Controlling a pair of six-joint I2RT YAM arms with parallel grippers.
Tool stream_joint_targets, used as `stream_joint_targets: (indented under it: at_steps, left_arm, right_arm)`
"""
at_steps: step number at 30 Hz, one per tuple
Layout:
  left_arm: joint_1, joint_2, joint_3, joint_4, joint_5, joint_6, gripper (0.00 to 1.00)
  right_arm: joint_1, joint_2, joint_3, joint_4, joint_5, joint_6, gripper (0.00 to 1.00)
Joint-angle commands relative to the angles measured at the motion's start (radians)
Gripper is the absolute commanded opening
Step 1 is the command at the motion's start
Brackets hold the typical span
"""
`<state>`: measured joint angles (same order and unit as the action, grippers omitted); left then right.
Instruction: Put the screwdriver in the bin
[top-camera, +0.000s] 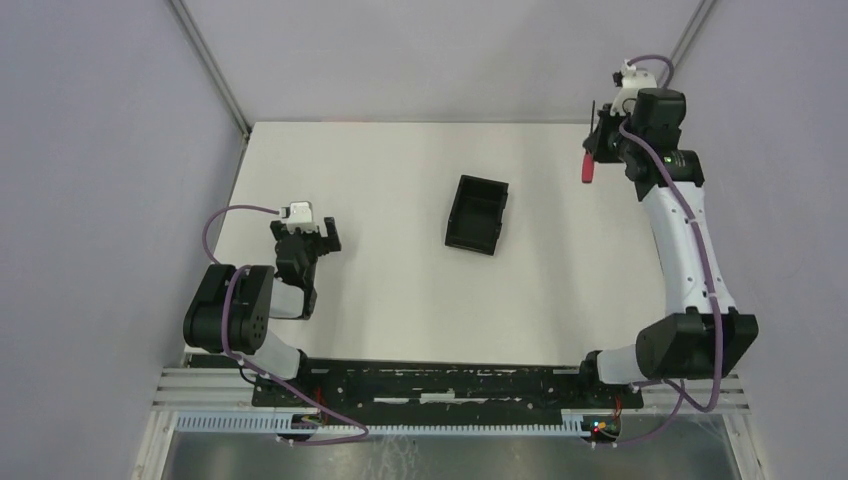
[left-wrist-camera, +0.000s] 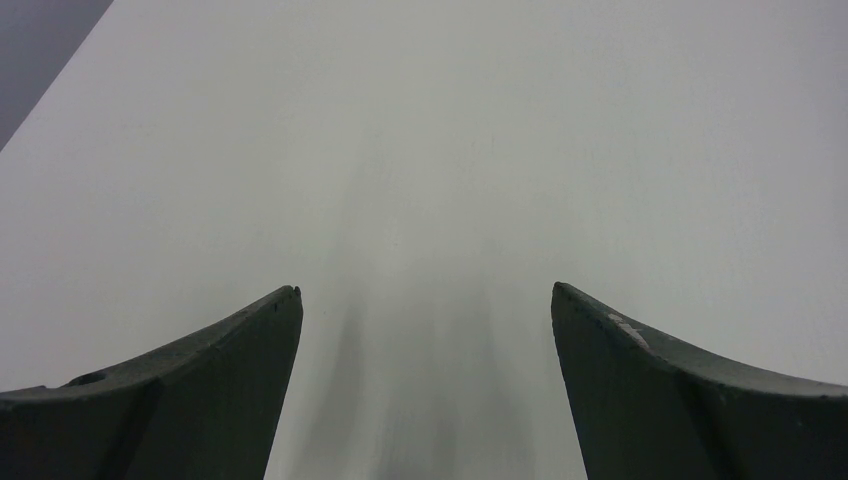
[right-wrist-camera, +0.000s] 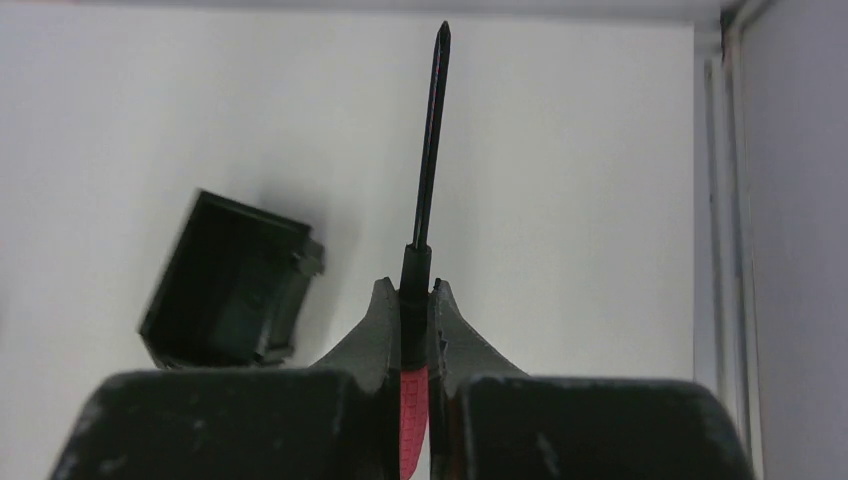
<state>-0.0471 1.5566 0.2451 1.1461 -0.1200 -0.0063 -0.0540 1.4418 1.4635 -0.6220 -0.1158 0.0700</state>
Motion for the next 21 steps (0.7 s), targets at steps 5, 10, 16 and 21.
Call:
stream_joint_targets:
  at_steps: [5,10,16,21]
  left_arm:
    - [0.003,-0.018,0.002,0.027,0.007,-0.015,1.00]
    - [0.003,-0.018,0.003,0.027,0.008,-0.015,1.00]
    - [0.003,-0.018,0.002,0.027,0.008,-0.015,1.00]
    - [0.003,-0.018,0.003,0.027,0.009,-0.015,1.00]
  right_arm:
    - [0.343,-0.056,0.052,0.322,0.005,0.046,0.00]
    - [0.473,0.123,0.051,0.407,0.096,-0.024,0.00]
    - [0.559,0.323,0.010,0.371,0.217,-0.136,0.00]
    - [0.562,0.347,-0.166,0.457,0.243,-0.123,0.00]
